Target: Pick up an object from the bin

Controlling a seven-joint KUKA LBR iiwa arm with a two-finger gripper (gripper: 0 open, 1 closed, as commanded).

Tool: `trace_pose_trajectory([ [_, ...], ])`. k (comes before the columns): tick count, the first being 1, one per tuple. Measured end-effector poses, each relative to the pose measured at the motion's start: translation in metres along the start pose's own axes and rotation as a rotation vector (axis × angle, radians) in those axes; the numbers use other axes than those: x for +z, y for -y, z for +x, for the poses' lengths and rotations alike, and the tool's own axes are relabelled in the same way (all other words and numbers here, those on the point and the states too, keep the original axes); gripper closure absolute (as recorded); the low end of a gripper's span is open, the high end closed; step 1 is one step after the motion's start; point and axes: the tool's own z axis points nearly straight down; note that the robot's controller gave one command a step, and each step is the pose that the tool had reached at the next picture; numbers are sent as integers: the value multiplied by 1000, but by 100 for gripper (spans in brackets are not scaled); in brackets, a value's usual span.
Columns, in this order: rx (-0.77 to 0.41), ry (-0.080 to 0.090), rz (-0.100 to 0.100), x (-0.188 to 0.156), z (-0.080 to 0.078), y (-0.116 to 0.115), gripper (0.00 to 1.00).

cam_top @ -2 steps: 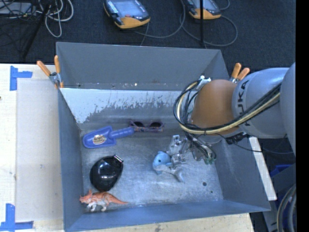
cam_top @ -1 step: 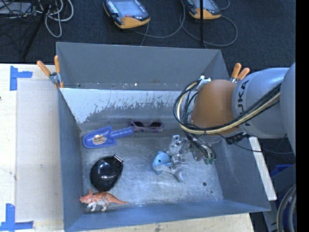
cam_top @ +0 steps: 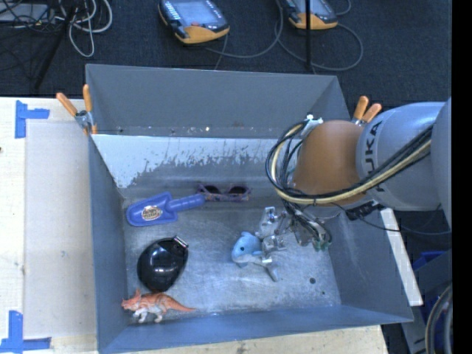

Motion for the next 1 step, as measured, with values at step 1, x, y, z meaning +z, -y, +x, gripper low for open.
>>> trace_pose_trajectory([
  [1,13,-6,-2,-165,7,-10,100],
])
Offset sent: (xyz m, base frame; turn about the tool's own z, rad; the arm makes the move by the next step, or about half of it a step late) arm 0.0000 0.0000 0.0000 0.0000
